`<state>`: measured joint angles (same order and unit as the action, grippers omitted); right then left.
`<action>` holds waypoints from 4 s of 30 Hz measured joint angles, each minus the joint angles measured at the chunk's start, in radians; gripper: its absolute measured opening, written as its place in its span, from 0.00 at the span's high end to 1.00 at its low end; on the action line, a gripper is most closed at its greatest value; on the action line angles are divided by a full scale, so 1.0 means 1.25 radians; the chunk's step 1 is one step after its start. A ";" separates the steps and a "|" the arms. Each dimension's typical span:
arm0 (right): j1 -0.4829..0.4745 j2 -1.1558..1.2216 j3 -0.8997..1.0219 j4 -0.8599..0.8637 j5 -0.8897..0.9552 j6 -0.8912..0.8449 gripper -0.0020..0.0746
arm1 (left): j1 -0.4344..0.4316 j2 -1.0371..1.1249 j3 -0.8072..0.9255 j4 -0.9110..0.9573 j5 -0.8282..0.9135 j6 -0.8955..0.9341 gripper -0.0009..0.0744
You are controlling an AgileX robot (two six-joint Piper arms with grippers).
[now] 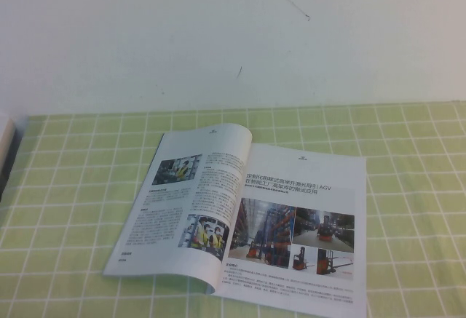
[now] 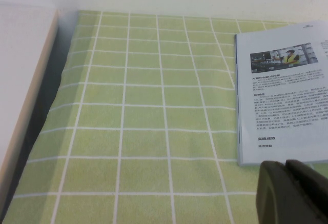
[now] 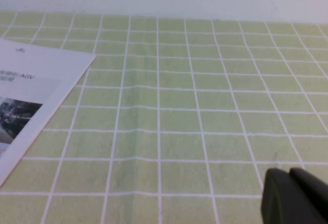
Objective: Close book
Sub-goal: 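Close the open booklet and leave it lying on the table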
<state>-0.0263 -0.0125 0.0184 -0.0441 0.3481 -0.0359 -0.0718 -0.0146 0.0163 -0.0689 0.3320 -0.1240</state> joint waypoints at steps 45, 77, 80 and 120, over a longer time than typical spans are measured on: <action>0.000 0.000 0.002 -0.143 -0.012 -0.005 0.98 | 0.000 0.000 0.005 0.055 -0.061 0.003 0.99; 0.000 0.000 0.007 -0.161 -0.806 0.057 0.98 | 0.000 -0.001 0.005 0.151 -1.211 0.000 0.99; 0.000 0.000 -0.045 -0.162 -0.691 0.061 0.98 | 0.000 -0.001 -0.001 0.089 -1.205 -0.059 0.99; 0.103 1.068 -0.722 0.603 0.254 -0.666 0.98 | 0.000 1.159 -0.822 -0.342 0.197 0.463 0.99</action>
<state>0.1019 1.3231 -0.8846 0.7101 0.6652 -0.8689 -0.0718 1.4341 -1.0107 -0.4964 0.5784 0.4553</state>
